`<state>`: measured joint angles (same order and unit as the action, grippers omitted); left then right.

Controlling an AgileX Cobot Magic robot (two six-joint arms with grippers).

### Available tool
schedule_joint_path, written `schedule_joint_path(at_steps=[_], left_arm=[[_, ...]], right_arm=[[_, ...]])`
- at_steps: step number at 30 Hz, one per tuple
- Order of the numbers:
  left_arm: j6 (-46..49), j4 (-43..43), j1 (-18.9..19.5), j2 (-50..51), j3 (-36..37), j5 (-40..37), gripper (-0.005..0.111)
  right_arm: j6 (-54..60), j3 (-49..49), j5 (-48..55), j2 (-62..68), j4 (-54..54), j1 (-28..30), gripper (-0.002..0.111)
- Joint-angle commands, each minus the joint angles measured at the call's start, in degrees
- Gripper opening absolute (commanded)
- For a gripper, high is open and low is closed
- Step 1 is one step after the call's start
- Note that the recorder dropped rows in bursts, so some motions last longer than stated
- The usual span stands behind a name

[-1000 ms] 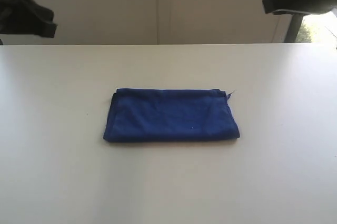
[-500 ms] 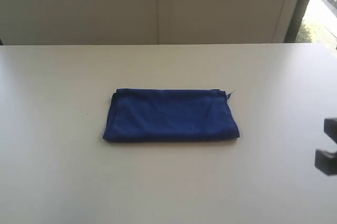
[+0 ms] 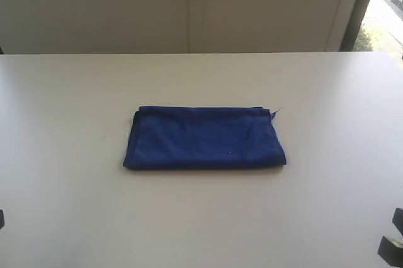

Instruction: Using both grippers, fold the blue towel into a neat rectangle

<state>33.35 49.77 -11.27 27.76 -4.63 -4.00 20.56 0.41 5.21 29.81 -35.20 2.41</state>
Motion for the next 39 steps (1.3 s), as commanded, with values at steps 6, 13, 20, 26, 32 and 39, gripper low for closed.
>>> schedule_joint_path(at_steps=[6, 13, 20, 26, 32, 39], left_arm=[[-7.2, 5.2, 0.2, -0.3, 2.0, -12.6, 0.000], [-6.6, 4.8, 0.2, -0.3, 3.7, -5.7, 0.000], [1.5, 1.3, 0.2, -0.3, 4.6, 13.6, 0.000], [1.5, 1.4, 0.2, -0.3, 4.6, 16.3, 0.000], [1.5, 1.4, 0.2, -0.3, 4.6, 16.4, 0.000], [1.5, 1.4, 0.2, -0.3, 4.6, 16.4, 0.000]], right_arm=[[-6.4, -0.4, 3.5, -0.3, -0.4, 0.0, 0.000], [-6.4, -0.4, 3.5, -0.3, -0.4, 0.0, 0.000], [-6.4, -0.4, 3.4, -0.3, -0.4, 0.0, 0.000], [-6.4, -0.4, 3.4, -0.3, -0.4, 0.0, 0.000], [-6.1, -0.4, 4.5, -10.6, 0.1, 1.6, 0.000], [-6.0, -0.4, 4.5, -28.0, 0.1, 9.7, 0.000]])
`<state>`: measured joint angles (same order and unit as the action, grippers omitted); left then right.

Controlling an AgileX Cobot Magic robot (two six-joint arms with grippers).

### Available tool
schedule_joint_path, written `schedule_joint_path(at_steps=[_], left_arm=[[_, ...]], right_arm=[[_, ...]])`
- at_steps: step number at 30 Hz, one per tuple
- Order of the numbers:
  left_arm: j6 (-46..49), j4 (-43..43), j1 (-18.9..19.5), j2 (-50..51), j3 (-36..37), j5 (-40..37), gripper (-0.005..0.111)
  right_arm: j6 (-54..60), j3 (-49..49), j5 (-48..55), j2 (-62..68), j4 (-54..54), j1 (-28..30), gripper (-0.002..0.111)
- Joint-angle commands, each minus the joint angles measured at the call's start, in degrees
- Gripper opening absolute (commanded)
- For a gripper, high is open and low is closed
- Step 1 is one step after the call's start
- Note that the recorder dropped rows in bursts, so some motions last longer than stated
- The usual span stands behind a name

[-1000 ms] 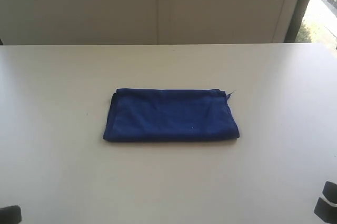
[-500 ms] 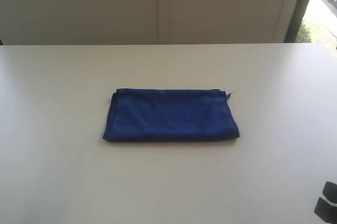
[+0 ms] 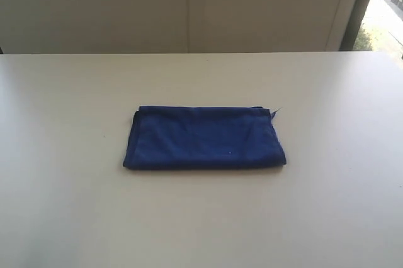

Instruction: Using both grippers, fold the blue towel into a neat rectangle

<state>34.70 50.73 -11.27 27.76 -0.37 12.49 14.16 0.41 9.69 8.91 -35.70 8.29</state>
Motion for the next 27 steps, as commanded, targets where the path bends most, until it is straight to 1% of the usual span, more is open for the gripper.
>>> schedule_joint_path(at_steps=[1, 14, 19, 21, 23, 27], left_arm=[[0.2, 0.5, 0.2, -0.3, 0.3, -0.1, 0.000], [0.2, 0.2, 0.2, -0.5, 0.3, -0.1, 0.000], [0.2, 0.2, 0.2, -0.5, 0.3, -0.1, 0.000], [0.2, 0.2, 0.2, -0.5, 0.3, -0.1, 0.000], [0.2, 0.2, 0.2, -0.5, 0.3, -0.1, 0.000], [0.2, 0.2, 0.2, -0.5, 0.3, -0.1, 0.000]], right_arm=[[0.4, -0.4, 0.1, -8.9, 0.7, 4.7, 0.000], [0.3, -0.4, 0.3, -8.9, 0.3, 4.8, 0.000], [5.2, -0.4, 0.9, -8.9, 2.6, 4.9, 0.000], [4.7, -0.4, 1.8, -8.9, 8.4, 4.9, 0.000], [0.0, -0.4, 3.4, -8.9, 15.2, 4.9, 0.000], [-20.3, -0.4, 7.8, -8.9, 33.3, 4.6, 0.000]])
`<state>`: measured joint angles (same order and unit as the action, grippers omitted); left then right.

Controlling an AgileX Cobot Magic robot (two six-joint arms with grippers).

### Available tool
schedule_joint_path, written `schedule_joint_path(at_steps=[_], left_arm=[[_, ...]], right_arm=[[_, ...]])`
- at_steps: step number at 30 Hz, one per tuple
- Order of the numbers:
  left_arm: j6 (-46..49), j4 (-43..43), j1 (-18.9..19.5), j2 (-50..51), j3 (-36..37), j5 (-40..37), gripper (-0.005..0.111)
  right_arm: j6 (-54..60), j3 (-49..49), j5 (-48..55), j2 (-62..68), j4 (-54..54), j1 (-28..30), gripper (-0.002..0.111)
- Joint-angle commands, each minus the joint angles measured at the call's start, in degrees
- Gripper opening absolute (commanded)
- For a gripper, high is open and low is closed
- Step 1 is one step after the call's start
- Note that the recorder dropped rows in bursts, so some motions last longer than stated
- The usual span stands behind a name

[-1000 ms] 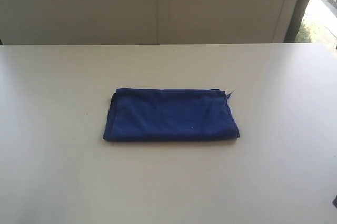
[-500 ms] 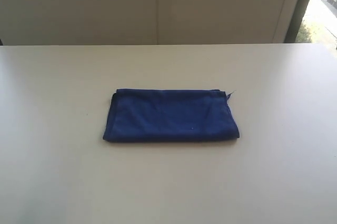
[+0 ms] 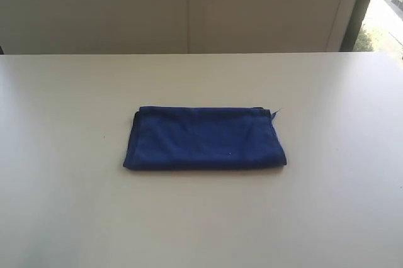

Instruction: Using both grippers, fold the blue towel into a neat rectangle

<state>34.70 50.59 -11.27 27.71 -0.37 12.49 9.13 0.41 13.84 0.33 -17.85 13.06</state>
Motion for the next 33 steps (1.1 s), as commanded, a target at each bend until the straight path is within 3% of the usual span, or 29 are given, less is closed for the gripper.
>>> schedule_joint_path(at_steps=[1, 7, 11, 33], left_arm=[[0.2, 0.4, 0.2, -0.4, 0.3, -0.1, 0.000], [0.2, 0.4, 0.2, -0.4, 0.3, -0.1, 0.000], [0.2, 0.4, 0.2, -0.4, 0.3, -0.1, 0.000], [0.2, 0.4, 0.2, -0.4, 0.3, -0.1, 0.000]], right_arm=[[-18.1, -0.4, 4.3, -0.3, 18.5, -0.7, 0.000], [-14.8, -0.4, 3.9, -0.3, 22.4, -7.6, 0.000], [-11.9, -0.4, 4.0, -0.3, 17.5, -11.4, 0.000], [-7.8, -0.4, 4.2, -0.3, 15.0, -12.1, 0.000]])
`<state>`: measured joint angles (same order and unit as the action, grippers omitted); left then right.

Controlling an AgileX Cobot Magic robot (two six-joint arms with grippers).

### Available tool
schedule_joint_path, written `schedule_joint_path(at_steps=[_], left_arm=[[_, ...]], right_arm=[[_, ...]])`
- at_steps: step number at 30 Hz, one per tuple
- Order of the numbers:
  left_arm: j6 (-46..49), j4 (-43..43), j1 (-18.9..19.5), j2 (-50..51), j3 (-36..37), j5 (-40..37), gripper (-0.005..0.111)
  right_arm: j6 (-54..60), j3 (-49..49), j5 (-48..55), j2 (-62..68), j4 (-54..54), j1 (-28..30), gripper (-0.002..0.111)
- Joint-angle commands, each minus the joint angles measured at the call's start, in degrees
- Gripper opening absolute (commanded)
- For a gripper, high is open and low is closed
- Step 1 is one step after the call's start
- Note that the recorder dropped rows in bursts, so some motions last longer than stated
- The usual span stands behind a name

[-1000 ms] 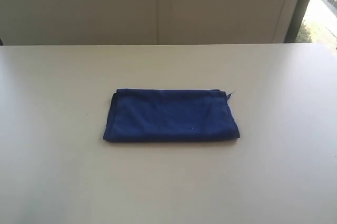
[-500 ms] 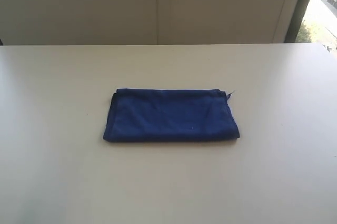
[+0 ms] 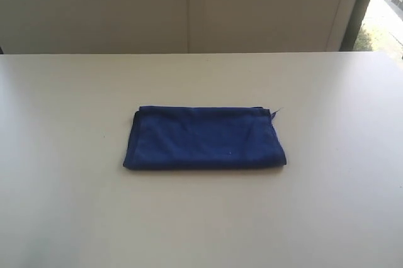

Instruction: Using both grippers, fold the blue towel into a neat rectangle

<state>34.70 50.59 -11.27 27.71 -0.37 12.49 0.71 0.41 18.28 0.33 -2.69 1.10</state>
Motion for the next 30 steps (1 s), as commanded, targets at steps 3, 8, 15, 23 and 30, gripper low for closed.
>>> schedule_joint_path(at_steps=[3, 8, 15, 23, 30], left_arm=[[0.2, 0.4, 0.2, -0.4, 0.3, -0.1, 0.000], [0.2, 0.4, 0.2, -0.4, 0.3, -0.1, 0.000], [0.2, 0.4, 0.2, -0.4, 0.3, -0.1, 0.000], [0.2, 0.4, 0.2, -0.4, 0.3, -0.1, 0.000], [0.2, 0.4, 0.7, -3.6, 0.3, -0.6, 0.000]], right_arm=[[0.7, -0.4, -0.3, -0.3, -0.1, -0.1, 0.000], [0.7, -0.4, -0.3, -0.3, -0.1, -0.1, 0.000], [0.7, -0.4, -0.3, -0.3, -0.1, -0.1, 0.000], [0.7, -0.4, -0.3, -0.3, -0.1, -0.1, 0.000], [0.7, -0.4, -0.3, -0.3, -0.1, -0.1, 0.000]])
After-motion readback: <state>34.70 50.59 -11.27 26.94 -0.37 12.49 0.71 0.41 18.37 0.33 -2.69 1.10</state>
